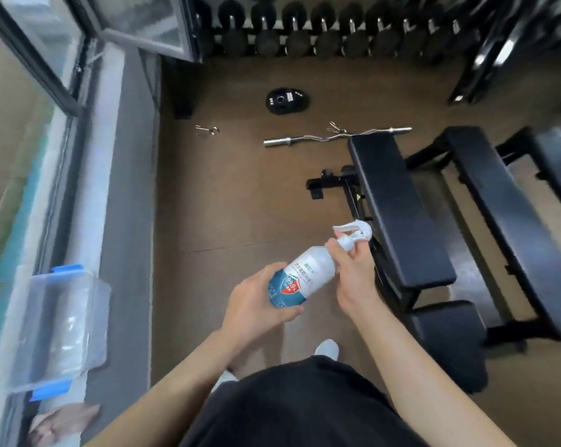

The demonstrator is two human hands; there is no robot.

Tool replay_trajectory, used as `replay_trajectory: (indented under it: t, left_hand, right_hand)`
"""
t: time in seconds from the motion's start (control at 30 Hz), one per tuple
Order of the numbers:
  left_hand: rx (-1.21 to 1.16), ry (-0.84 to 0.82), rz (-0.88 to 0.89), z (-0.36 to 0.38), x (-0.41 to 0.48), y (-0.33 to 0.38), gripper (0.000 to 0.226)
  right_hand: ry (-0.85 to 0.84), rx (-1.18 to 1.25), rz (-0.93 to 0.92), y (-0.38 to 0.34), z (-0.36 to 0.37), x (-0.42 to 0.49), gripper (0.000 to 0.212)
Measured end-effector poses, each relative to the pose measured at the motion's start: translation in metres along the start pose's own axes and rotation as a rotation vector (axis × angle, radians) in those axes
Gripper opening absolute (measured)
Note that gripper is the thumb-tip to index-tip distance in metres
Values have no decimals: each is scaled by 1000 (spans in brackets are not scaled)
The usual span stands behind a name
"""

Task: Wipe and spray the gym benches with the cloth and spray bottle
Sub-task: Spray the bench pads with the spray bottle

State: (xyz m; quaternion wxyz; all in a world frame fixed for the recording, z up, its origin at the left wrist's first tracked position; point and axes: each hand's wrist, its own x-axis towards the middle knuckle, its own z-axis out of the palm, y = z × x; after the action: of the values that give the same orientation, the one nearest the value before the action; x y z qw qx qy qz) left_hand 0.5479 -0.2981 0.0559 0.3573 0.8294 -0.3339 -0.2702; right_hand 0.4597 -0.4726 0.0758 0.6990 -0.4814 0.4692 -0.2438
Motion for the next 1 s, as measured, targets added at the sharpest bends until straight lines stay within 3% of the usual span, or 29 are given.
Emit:
replay_trajectory:
  t: [0.2,0.47,0.53,0.87,1.0]
  left_hand:
    - [26,-236,92,115,48,110,80]
    - [124,-468,132,247,103,211,88]
    - [163,-514,154,263,111,225,84]
    - [217,-670,210,292,171,236,75]
    - [175,-764,182,286,219,230,68]
  right_hand:
    - [309,150,49,-31,-139,62,20]
    - [508,249,162,-55,-304,114,20]
    - [544,301,189,-56,-324,122,7]
    - [674,458,251,-45,-352,162,17]
    - [749,342,211,-53,-337,194,15]
